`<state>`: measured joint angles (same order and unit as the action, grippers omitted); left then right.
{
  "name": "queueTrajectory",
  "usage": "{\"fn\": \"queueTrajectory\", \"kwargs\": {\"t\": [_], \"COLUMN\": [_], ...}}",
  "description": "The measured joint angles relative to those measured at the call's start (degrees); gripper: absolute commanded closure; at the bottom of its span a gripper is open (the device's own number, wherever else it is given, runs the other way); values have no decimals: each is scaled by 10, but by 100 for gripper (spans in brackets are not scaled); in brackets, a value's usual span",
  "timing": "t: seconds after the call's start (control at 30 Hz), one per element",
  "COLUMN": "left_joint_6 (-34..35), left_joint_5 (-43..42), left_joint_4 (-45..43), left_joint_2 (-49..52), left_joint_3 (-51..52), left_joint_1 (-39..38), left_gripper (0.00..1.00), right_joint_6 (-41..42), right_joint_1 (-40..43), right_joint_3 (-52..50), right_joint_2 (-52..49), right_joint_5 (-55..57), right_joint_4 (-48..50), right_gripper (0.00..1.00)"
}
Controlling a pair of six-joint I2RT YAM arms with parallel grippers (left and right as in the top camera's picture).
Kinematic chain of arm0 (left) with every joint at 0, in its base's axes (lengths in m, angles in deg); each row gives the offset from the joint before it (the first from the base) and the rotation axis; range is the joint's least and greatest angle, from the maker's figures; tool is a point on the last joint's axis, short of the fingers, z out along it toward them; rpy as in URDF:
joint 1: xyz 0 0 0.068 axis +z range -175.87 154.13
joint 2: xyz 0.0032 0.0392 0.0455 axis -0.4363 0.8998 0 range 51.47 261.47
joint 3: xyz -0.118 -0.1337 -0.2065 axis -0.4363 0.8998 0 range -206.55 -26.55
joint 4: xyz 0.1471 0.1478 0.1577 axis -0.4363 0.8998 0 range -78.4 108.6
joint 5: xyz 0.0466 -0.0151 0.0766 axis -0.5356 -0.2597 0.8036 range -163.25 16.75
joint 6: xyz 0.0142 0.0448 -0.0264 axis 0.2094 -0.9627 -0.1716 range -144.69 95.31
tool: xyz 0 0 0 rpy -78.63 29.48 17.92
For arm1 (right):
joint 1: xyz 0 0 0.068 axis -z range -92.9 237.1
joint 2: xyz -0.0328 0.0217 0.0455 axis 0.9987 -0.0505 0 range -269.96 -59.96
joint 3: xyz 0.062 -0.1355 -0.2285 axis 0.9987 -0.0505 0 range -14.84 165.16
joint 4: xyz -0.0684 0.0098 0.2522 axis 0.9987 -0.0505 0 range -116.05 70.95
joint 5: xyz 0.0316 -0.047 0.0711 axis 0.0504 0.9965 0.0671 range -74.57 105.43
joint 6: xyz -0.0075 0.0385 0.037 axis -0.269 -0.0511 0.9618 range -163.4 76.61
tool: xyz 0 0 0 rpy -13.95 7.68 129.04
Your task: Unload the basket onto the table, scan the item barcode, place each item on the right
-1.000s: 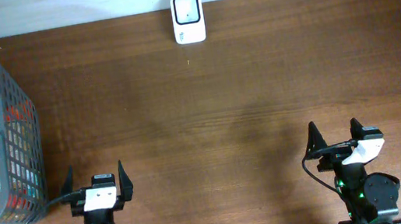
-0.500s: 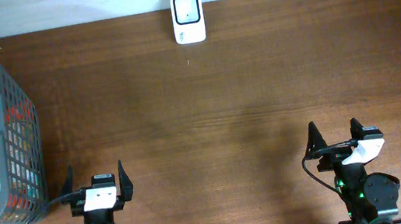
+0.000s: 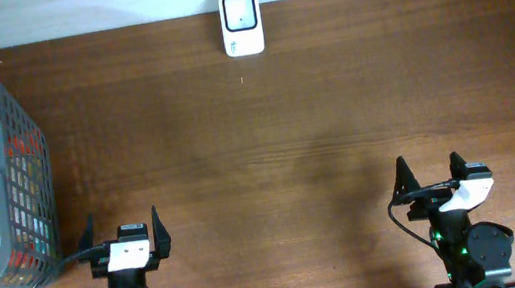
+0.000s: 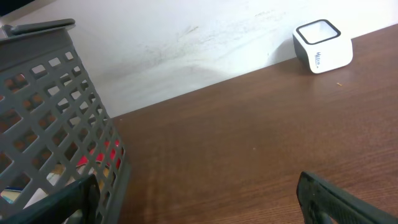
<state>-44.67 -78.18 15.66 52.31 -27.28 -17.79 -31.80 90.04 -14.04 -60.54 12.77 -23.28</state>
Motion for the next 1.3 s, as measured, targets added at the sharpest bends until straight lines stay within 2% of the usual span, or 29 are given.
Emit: {"fn": "queueTrajectory", "kwargs": {"t": [1.07, 1.17, 1.23, 1.3], "left_joint_6": [0, 0, 11, 40], "left_joint_5": [0, -9, -19, -23], "left_joint_4": [0, -23, -49, -40], "left_joint_2": [0, 0, 0, 8], "left_joint_3": [0, 1, 0, -21], "left_joint_1": [0, 0, 0, 0], "left_gripper": [1, 1, 1, 1], "right_joint_6": [0, 0, 0, 0], "right_joint_1": [0, 0, 0, 0], "right_joint_3": [0, 0, 0, 0], "right_joint_2": [0, 0, 0, 0], "right_joint_5": [0, 0, 0, 0], "right_joint_4": [0, 0, 0, 0], "right_gripper": [1, 1, 1, 1]}}
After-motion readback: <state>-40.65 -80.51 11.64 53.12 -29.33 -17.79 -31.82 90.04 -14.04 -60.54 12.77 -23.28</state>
